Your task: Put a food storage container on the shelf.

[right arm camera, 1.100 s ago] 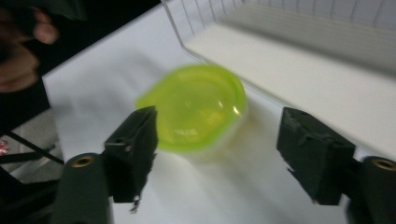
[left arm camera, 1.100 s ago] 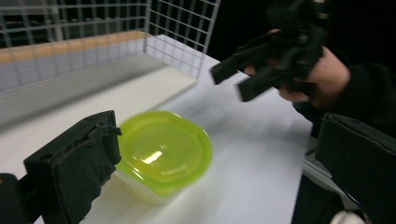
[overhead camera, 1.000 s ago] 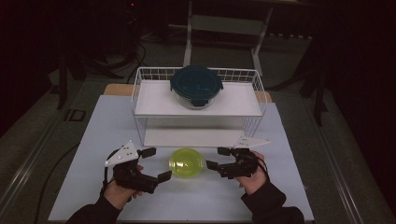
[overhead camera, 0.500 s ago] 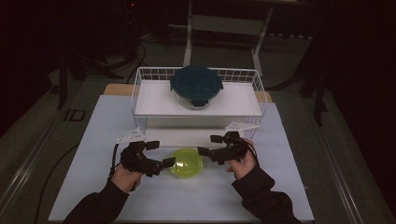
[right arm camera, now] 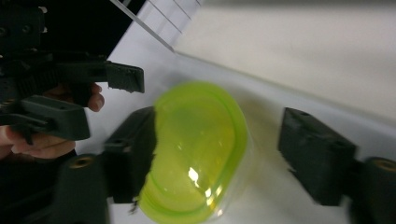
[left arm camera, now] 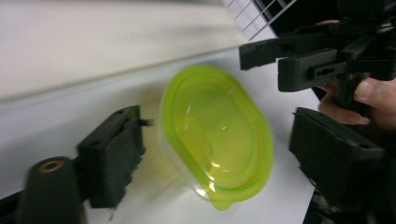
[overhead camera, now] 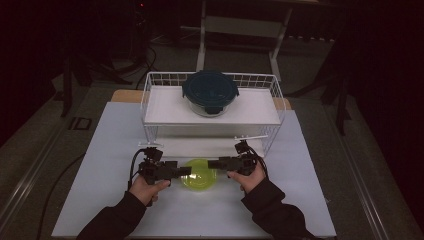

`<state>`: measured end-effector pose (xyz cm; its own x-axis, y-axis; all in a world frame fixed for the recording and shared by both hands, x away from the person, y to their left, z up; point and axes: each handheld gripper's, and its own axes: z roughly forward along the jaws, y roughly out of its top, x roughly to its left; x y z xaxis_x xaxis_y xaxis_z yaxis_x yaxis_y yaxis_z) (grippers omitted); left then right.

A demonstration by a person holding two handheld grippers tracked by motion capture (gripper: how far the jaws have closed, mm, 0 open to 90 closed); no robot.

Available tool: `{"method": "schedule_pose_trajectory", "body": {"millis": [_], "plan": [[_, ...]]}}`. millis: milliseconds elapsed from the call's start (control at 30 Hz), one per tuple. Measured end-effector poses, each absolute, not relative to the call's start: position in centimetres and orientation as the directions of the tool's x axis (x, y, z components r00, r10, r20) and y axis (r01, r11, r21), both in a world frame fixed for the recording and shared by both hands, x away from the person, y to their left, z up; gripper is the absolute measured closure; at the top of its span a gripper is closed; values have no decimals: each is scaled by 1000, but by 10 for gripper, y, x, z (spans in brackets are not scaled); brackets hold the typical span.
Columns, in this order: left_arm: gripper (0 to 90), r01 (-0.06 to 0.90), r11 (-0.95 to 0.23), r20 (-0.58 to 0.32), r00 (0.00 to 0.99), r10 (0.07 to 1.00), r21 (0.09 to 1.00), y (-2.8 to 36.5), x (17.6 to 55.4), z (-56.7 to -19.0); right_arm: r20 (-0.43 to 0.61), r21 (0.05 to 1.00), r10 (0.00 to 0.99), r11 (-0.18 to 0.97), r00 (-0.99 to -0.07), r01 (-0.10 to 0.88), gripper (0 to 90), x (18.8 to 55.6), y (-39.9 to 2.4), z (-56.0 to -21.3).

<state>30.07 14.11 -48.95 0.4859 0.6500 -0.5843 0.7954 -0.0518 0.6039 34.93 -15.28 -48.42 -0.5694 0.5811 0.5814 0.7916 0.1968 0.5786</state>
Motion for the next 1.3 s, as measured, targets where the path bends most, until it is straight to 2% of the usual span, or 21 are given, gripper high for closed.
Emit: {"method": "schedule_pose_trajectory", "body": {"millis": [200,267,400,433,533,800,933,1133,1200,1300], "plan": [[400,856,-39,-634,411,656,515,143,305,-504,642,491,588,178,-492,853,494,350,-157,-496],[472,865,-21,-657,395,642,501,145,305,-508,651,474,586,184,-483,861,527,349,-157,-499],[560,888,-19,-693,371,618,459,147,306,-513,663,438,587,199,-465,876,650,346,-155,-502],[609,894,-17,-708,367,603,448,147,306,-515,664,438,586,199,-465,877,676,346,-154,-502],[694,894,-13,-712,365,600,447,148,307,-517,664,430,592,199,-457,881,740,345,-153,-503],[736,891,-28,-718,383,581,453,148,304,-514,689,414,570,198,-448,888,761,341,-157,-505],[746,882,-53,-698,405,591,468,147,301,-511,660,455,561,231,-500,860,759,337,-158,-503],[761,873,-69,-673,420,609,483,144,295,-505,646,468,574,222,-503,855,777,329,-159,-501],[799,860,-71,-658,437,613,506,143,292,-501,627,492,587,213,-513,844,806,326,-160,-497],[805,852,-73,-649,449,614,519,142,290,-497,594,518,598,227,-537,825,807,322,-159,-491]]}}
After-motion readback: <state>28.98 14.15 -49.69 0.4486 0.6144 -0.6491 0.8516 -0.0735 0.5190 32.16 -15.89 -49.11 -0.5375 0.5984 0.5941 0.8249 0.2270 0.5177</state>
